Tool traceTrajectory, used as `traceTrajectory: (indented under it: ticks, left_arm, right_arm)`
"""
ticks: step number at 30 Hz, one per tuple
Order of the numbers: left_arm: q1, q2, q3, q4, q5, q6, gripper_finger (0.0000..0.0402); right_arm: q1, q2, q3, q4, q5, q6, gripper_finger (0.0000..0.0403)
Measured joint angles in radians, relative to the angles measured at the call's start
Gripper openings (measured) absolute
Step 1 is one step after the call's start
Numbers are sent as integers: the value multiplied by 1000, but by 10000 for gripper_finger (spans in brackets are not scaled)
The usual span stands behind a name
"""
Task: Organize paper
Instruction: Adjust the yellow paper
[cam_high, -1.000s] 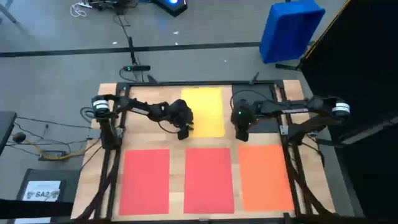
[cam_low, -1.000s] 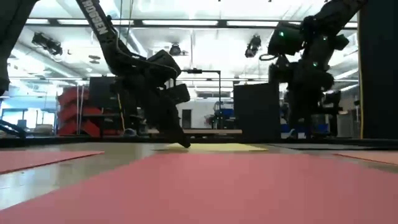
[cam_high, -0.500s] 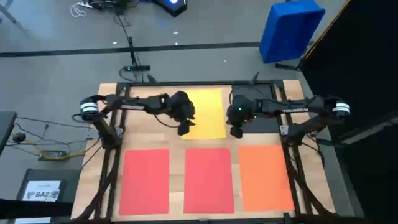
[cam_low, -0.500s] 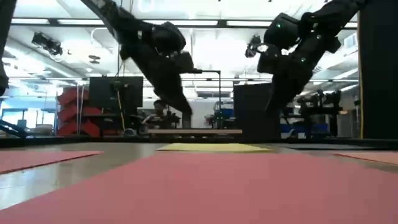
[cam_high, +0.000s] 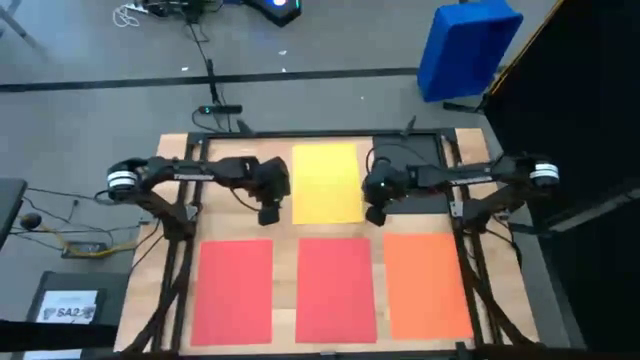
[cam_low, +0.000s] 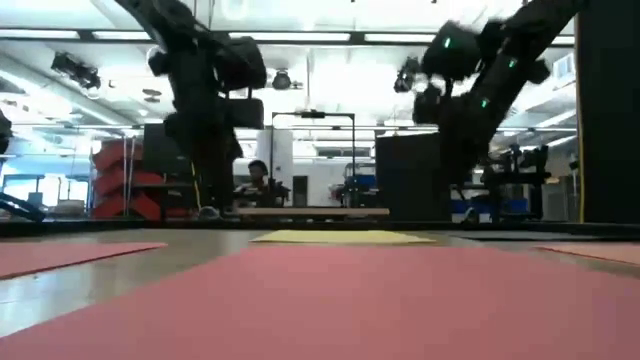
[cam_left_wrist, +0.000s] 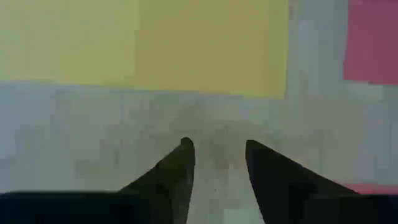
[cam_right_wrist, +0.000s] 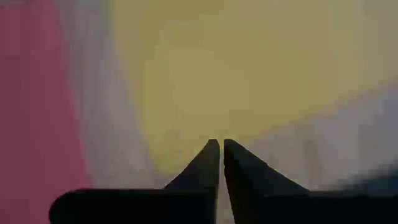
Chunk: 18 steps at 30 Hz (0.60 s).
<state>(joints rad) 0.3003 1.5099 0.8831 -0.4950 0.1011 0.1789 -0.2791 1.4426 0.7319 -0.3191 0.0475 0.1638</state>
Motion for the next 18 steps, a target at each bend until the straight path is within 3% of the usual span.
traceTrajectory:
  ticks: [7,18]
  left_arm:
    - [51,98,-1,-1,15,7,9]
    - [62,247,42,59,99,55,0]
  right_arm:
    - [-52,169,85,-98,-42,-61,0]
    - [-46,269,158,-107,-115,-76,0]
